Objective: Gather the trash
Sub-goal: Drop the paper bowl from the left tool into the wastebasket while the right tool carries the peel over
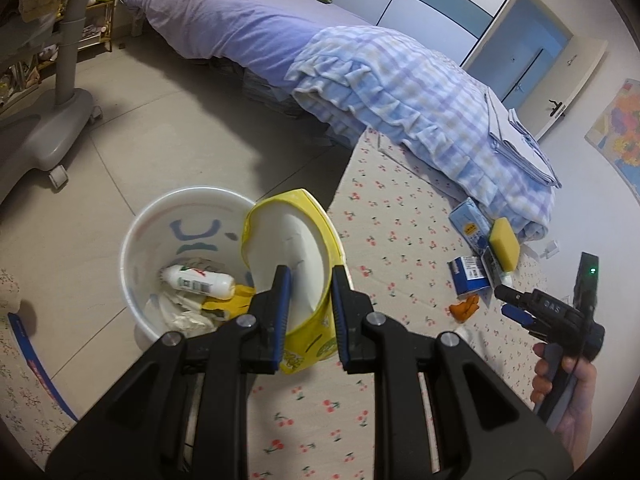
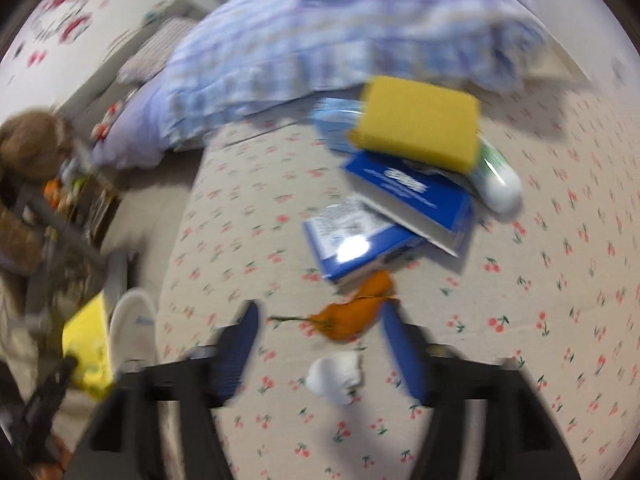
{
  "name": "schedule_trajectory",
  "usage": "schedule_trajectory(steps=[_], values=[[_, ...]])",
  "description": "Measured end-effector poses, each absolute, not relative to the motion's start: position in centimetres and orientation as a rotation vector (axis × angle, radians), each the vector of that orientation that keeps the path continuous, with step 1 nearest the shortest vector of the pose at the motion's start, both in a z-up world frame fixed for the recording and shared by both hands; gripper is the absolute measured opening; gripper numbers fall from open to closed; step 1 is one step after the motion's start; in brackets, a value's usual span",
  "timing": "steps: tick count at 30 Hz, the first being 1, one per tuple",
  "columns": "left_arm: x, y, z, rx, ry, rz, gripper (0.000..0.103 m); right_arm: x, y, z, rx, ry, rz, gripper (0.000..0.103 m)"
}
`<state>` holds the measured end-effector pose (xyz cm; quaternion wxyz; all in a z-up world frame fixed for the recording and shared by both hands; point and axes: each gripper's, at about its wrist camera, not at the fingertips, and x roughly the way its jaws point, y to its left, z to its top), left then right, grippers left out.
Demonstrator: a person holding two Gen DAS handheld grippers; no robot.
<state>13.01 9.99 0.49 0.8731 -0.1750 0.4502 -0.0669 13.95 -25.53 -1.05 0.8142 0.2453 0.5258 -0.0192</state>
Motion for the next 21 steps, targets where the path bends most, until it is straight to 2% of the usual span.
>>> schedule_trajectory(steps=[3,8,9,10,13,14,21], values=[[12.9,10.6,0.4,-0.361,0.942,-0.129,0.022,14.6,-26.5,-3.3,0.555,1.170,-0.089,0.070],[12.8,11.1,0.1,-0.365,0.951,-0.120,0.022,15.2,-26.3,-6.3,0.510,1.215,-0.160,0.062],[12.8,11.1,0.1,-0.366,0.951,-0.120,0.022,15.2,-26.1,-6.1,0.487,1.192,-0.166,0.058],[12.8,11.1,0.1,-0.366,0.950,-0.120,0.022,15.4,-25.5,-6.1,0.458,1.188,-0.150,0.045],[12.8,11.1,0.1,-0.366,0.950,-0.120,0.022,15.6,-24.5,-6.0,0.424,1.188,-0.114,0.027],[12.8,11.2,0.1,-0.367,0.949,-0.120,0.022,15.6,-24.3,-5.9,0.418,1.192,-0.106,0.015],[12.8,12.5,0.7,-0.396,0.927,-0.104,0.022,14.4,-23.4,-4.4,0.497,1.172,-0.043,0.013]])
